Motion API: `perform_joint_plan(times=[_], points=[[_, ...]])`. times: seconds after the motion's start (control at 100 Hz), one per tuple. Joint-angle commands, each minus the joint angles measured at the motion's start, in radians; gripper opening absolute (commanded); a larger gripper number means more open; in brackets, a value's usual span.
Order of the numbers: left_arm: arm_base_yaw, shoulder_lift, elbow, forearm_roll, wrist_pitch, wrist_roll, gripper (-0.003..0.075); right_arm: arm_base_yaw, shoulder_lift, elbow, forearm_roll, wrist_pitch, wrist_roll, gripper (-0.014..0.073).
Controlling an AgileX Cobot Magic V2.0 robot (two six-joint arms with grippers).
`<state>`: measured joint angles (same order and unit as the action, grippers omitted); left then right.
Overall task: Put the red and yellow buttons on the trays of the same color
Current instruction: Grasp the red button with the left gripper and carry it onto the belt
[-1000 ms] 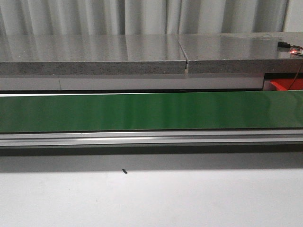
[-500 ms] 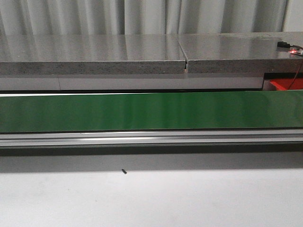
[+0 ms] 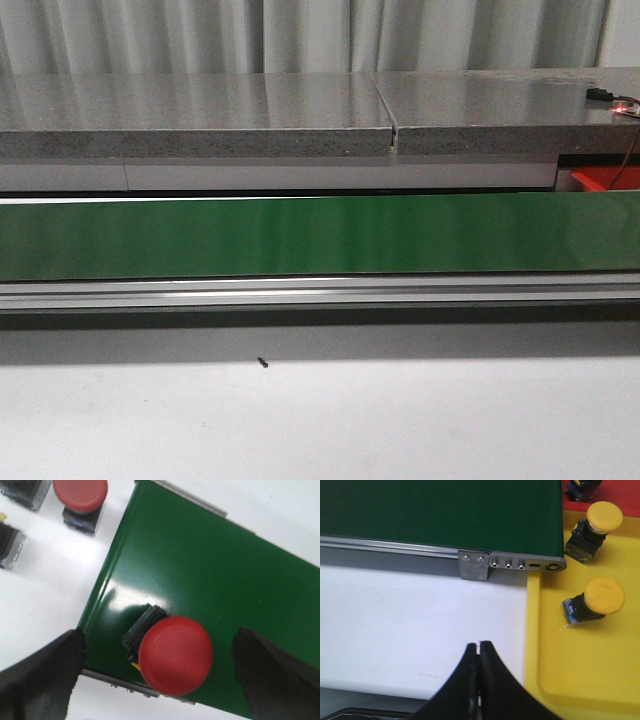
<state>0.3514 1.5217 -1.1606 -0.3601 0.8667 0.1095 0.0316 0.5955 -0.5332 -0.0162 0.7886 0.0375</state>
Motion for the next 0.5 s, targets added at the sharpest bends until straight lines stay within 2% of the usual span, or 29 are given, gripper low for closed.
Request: perform_joint_plan(times=[0.0,0.2,0.49], points=[[-0.006,-0.073,-0.041,-0.075,-0.057,0.021,0.0627,0.003,-0.002,-0.034,-0.013,-0.052,0.000,-0.0092],[0.018,-0.133,-0.063,-0.072,-0.060,0.021,0.0618,0.003,-0.002,-0.034,-0.013,-0.052,0.000,-0.0092],[0.138,-0.119,-0.078,0.030,-0.006,0.021,0.0585,0.003,-0.002,-0.034,-0.013,-0.052,0.000,-0.0092]])
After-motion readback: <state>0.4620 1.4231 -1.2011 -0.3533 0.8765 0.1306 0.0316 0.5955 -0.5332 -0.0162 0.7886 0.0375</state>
